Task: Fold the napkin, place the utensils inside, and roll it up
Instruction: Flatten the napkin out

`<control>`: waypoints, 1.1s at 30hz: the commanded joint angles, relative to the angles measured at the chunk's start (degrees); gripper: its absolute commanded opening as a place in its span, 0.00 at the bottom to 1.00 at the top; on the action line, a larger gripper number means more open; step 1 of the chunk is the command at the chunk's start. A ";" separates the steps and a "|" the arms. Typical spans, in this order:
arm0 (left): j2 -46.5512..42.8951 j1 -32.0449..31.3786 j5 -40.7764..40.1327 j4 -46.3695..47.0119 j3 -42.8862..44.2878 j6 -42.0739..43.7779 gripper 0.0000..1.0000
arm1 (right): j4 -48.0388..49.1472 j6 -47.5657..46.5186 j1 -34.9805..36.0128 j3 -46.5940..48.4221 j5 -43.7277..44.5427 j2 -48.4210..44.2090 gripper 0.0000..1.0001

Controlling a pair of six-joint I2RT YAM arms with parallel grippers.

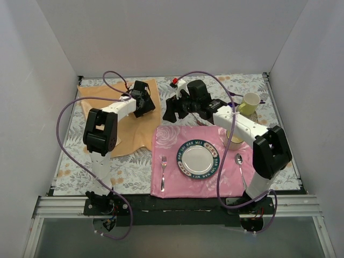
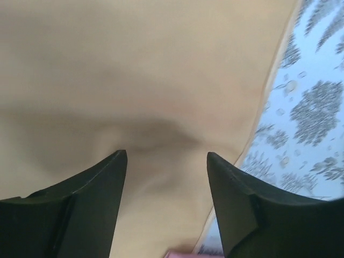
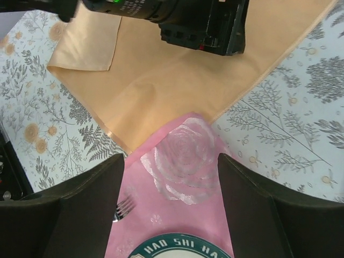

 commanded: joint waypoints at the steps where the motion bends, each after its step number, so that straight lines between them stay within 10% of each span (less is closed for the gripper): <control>1: -12.32 0.07 -8.53 -9.90 -3.84 0.04 0.63 | 3.55 3.01 0.86 4.72 -6.67 6.58 0.75; 10: -26.38 2.01 -12.22 -18.89 -18.84 1.10 0.63 | 2.05 6.87 8.60 17.82 -9.76 20.74 0.70; 18: -25.61 2.10 -13.20 -17.57 -23.79 0.75 0.43 | 3.99 12.06 9.13 19.85 -10.64 26.02 0.35; 33: -25.78 5.17 -12.67 -13.97 -28.98 0.74 0.39 | 4.95 12.15 9.04 16.78 -13.46 26.64 0.31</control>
